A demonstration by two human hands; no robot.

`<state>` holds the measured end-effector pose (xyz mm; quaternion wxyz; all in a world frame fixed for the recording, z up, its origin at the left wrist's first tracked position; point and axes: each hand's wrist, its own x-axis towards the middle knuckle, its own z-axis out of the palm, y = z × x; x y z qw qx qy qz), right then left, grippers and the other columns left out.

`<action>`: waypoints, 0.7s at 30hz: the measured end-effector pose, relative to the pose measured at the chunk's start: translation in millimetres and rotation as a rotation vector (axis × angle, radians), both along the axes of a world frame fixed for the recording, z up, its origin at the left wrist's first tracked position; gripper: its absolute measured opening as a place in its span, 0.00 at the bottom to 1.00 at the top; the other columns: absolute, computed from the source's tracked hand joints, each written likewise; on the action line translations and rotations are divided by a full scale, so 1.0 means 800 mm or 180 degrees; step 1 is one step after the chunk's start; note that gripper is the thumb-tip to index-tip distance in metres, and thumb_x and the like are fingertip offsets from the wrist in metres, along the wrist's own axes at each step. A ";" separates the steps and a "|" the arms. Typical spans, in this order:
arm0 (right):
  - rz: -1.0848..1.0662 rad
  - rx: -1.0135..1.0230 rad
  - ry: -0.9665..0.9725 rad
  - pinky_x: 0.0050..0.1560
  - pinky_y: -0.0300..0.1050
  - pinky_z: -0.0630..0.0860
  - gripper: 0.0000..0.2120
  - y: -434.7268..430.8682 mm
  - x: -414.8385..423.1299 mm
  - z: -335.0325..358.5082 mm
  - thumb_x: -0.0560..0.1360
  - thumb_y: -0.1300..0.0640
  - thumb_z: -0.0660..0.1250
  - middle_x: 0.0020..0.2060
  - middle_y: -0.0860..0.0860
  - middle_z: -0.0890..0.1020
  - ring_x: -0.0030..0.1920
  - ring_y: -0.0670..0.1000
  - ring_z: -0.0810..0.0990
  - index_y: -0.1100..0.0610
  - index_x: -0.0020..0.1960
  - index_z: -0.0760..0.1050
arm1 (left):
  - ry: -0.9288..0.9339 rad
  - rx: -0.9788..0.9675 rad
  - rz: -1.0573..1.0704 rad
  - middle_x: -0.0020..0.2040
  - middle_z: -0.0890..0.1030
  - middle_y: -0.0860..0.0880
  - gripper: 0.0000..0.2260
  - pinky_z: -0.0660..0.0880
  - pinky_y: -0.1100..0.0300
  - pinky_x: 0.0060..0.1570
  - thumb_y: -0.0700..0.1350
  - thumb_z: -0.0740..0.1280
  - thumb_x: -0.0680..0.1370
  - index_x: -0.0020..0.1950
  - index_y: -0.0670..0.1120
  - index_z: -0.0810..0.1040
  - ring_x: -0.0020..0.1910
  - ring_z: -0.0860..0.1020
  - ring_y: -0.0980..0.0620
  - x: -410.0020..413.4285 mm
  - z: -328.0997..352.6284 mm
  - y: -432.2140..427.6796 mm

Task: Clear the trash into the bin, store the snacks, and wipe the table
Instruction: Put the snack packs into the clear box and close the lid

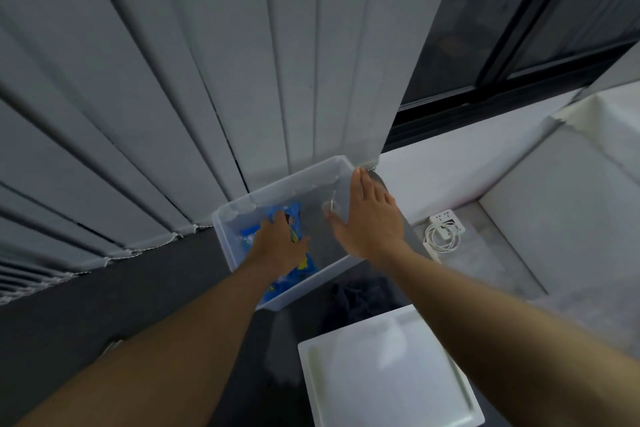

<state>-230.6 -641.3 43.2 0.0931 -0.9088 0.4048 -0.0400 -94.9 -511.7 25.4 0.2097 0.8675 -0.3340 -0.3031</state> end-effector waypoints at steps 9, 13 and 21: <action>0.0001 -0.0040 -0.0046 0.74 0.55 0.61 0.45 -0.001 0.003 0.000 0.76 0.30 0.55 0.80 0.55 0.54 0.77 0.57 0.59 0.58 0.80 0.44 | -0.1391 0.1507 -0.1795 0.76 0.56 0.41 0.48 0.64 0.45 0.71 0.71 0.63 0.72 0.80 0.42 0.51 0.75 0.58 0.39 0.010 -0.003 -0.004; -0.0010 -0.0079 -0.0076 0.73 0.55 0.64 0.45 0.000 0.003 0.001 0.76 0.30 0.56 0.79 0.54 0.56 0.76 0.57 0.61 0.58 0.80 0.45 | -0.1723 0.1397 -0.1997 0.81 0.47 0.42 0.50 0.57 0.46 0.75 0.70 0.66 0.71 0.81 0.43 0.50 0.79 0.51 0.42 0.015 -0.006 -0.009; -0.0018 -0.0074 -0.0086 0.73 0.54 0.64 0.45 0.000 0.003 -0.001 0.76 0.30 0.55 0.80 0.53 0.56 0.77 0.57 0.61 0.56 0.80 0.44 | -0.1547 0.1820 -0.1951 0.82 0.39 0.44 0.50 0.44 0.44 0.78 0.72 0.59 0.75 0.81 0.43 0.37 0.81 0.41 0.45 0.017 -0.024 -0.005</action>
